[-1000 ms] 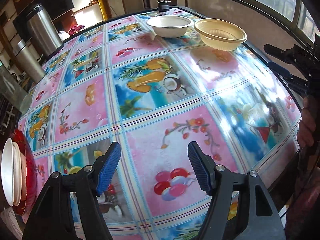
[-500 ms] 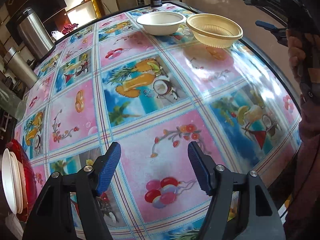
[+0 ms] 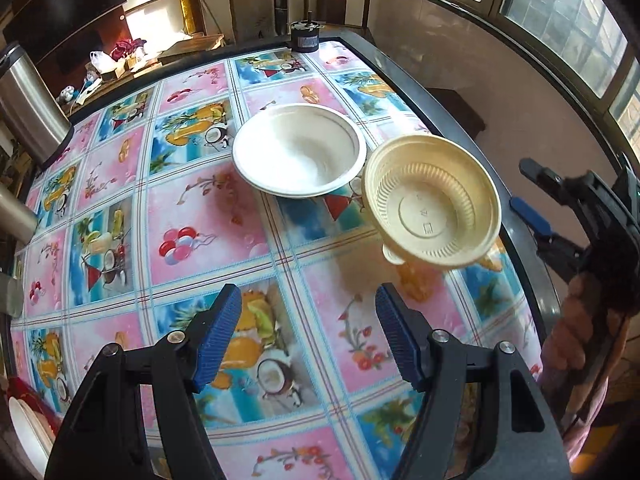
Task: Organize plates and bowls
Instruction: 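Move both grippers to the rim of another cream plastic bowl, then close both grippers on the cream plastic bowl rim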
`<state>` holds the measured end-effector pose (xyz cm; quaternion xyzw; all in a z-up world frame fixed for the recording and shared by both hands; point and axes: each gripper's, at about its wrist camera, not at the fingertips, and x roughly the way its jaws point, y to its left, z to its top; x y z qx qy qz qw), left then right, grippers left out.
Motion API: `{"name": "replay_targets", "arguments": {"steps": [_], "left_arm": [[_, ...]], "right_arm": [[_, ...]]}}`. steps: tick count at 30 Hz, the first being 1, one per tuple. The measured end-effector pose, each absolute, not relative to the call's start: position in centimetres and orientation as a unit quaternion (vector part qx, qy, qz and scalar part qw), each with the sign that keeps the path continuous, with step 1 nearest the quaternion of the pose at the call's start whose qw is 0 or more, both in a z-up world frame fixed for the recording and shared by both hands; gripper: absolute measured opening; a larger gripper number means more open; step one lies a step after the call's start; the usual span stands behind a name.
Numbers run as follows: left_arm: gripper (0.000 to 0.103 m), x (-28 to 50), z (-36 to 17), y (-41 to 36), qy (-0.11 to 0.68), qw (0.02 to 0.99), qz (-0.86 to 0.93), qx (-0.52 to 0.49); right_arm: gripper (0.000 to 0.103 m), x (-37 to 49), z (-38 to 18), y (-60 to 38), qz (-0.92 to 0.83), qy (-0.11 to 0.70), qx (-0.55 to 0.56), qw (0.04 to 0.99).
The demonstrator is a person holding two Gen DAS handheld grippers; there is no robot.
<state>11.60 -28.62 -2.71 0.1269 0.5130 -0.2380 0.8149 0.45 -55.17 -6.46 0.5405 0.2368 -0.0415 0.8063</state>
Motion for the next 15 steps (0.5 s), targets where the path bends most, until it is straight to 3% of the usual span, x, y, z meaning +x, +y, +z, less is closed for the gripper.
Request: {"name": "replay_targets", "arguments": {"steps": [15], "left_arm": [[0.069,15.5,-6.6,-33.4,0.587,0.773,-0.240,0.025]], "right_arm": [[0.057,1.9,-7.0,-54.9,-0.047,0.255,0.542,0.799]]}}
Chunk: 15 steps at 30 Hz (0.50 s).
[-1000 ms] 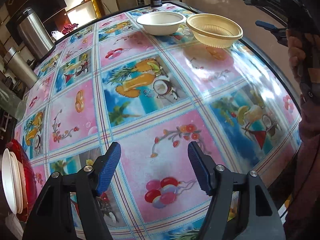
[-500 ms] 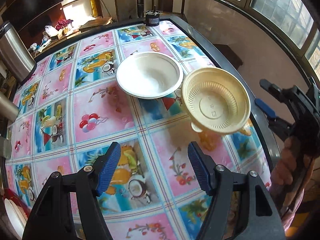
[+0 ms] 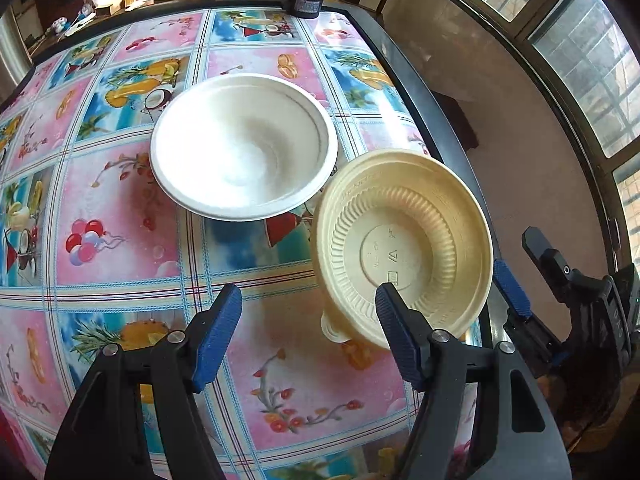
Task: Organize plates and bowls
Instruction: 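Close both grippers on the cream plastic bowl rim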
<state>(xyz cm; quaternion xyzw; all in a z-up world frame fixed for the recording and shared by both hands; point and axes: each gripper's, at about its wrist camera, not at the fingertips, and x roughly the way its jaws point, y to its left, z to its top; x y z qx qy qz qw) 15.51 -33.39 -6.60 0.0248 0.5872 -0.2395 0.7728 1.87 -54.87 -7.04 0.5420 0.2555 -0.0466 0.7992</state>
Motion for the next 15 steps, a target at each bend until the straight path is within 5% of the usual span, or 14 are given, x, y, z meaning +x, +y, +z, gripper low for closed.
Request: {"name": "replay_targets", "arguments": {"steps": [15], "left_arm": [[0.069,15.9,-7.6,-35.8,0.598,0.755,-0.268,-0.028]], "right_arm": [[0.052,2.9,-7.5,-54.0,-0.072,0.269,0.524,0.805]]}}
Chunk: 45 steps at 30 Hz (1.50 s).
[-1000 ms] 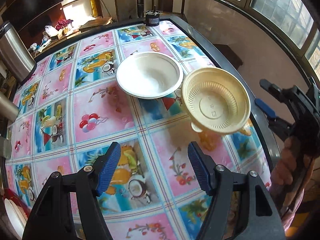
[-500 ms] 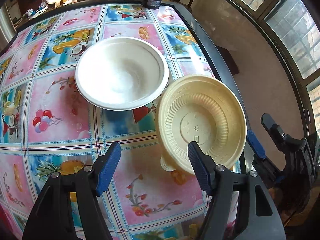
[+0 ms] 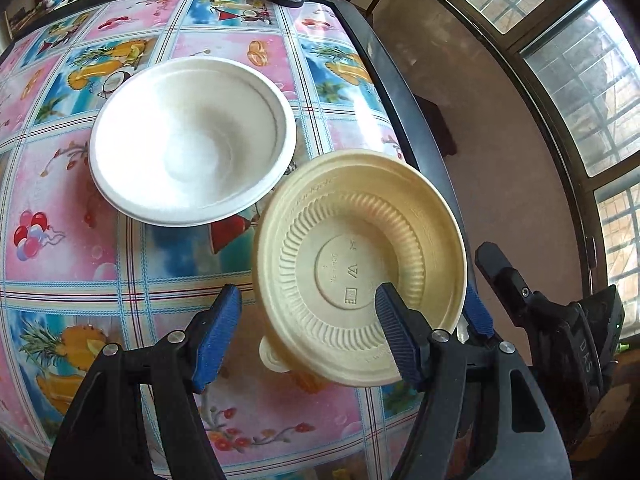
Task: Organize plates and bowls
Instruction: 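Close both grippers on the cream plastic bowl rim, then lift and carry the cream bowl with both grippers toward the stack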
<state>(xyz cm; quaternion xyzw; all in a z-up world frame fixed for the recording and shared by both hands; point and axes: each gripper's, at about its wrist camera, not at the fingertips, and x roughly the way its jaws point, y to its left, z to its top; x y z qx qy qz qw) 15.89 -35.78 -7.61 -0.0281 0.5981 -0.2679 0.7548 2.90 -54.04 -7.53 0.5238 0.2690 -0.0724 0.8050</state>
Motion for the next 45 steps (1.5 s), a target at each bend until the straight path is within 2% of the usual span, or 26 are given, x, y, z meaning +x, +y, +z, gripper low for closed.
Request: {"name": "replay_targets", "arguments": {"steps": [5,10,11,14,18,20,25,45], "left_arm": [[0.069,16.4,-8.0,-36.0,0.596,0.757,-0.265,-0.037],[0.059,17.0,-8.5,-35.8,0.598,0.758,-0.259,-0.043],[0.056,17.1,-8.6,-35.7,0.598,0.759,-0.256,-0.043],[0.037,17.3,-9.1,-35.5,0.598,0.760,-0.249,-0.044],[0.018,17.5,-9.5,-35.1,0.598,0.764,-0.237,-0.042],[0.013,17.5,-9.6,-34.7,0.598,0.766,-0.232,-0.049],[0.009,17.4,-9.5,-33.9,0.590,0.772,-0.229,-0.050],[0.009,15.5,-8.5,-29.1,0.593,0.768,-0.232,-0.068]], "right_arm": [[0.046,3.1,-7.6,-53.7,-0.082,0.277,0.515,0.808],[0.041,3.4,-7.8,-53.6,-0.094,0.286,0.507,0.808],[0.039,3.5,-7.9,-53.5,-0.097,0.289,0.504,0.808],[0.029,3.8,-7.9,-53.3,-0.106,0.299,0.495,0.809],[0.019,4.0,-8.1,-53.2,-0.112,0.306,0.491,0.808],[0.015,4.1,-8.1,-53.2,-0.116,0.310,0.487,0.808],[0.013,4.5,-8.2,-52.7,-0.114,0.319,0.479,0.810],[0.010,4.3,-8.1,-49.2,-0.086,0.348,0.446,0.820]]}}
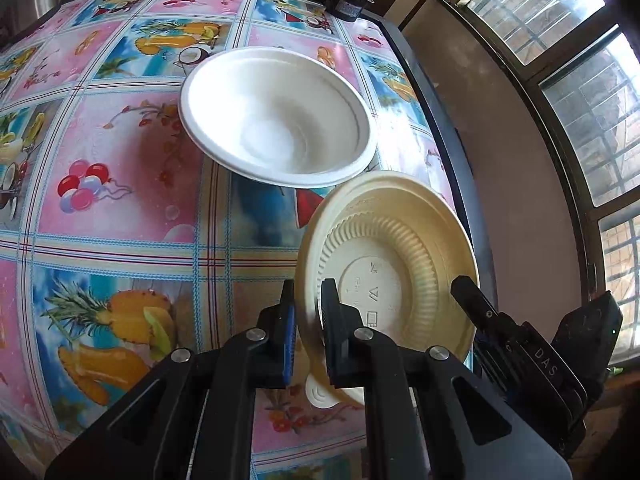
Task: Organize plates and bowls
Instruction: 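Lift and carry the cream bowl with both grippers toward the stack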
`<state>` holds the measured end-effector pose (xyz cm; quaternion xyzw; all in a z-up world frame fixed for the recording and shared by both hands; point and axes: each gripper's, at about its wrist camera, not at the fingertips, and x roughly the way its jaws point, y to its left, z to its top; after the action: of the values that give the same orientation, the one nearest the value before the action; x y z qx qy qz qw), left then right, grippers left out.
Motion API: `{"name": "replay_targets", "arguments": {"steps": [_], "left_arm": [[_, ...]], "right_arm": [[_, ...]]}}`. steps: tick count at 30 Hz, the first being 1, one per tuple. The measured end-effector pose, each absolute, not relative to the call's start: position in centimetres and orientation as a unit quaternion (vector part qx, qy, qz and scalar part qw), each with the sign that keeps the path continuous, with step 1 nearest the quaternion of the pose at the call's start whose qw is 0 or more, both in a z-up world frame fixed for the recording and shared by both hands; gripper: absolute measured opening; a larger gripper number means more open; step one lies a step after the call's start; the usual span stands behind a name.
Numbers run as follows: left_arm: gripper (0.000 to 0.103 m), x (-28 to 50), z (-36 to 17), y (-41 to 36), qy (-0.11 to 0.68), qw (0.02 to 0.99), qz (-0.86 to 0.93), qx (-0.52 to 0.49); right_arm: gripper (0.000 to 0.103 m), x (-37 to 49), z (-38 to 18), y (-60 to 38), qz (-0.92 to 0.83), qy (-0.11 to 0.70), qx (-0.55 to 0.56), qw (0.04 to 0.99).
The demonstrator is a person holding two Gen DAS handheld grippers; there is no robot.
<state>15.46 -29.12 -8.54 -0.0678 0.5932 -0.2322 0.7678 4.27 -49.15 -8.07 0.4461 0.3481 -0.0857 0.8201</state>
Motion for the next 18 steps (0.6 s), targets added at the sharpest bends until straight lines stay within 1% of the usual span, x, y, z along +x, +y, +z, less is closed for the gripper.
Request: {"name": "replay_targets", "arguments": {"steps": [9,12,18], "left_arm": [[0.010,13.9,-8.3,-25.4,0.576,0.784,-0.217,-0.074],[0.010,13.0,-8.5,-23.5,0.565,0.795,-0.207,-0.075],[0.011,10.6,-8.0,-19.2,0.528,0.826,-0.187,-0.065]], "right_arm": [[0.010,4.8,-8.3,-45.6,-0.059,0.360,0.422,0.830],[0.010,5.1,-8.5,-43.8,-0.046,0.370,0.405,0.835],[0.010,5.1,-7.7,-39.7,-0.002,0.366,0.367,0.855]]}}
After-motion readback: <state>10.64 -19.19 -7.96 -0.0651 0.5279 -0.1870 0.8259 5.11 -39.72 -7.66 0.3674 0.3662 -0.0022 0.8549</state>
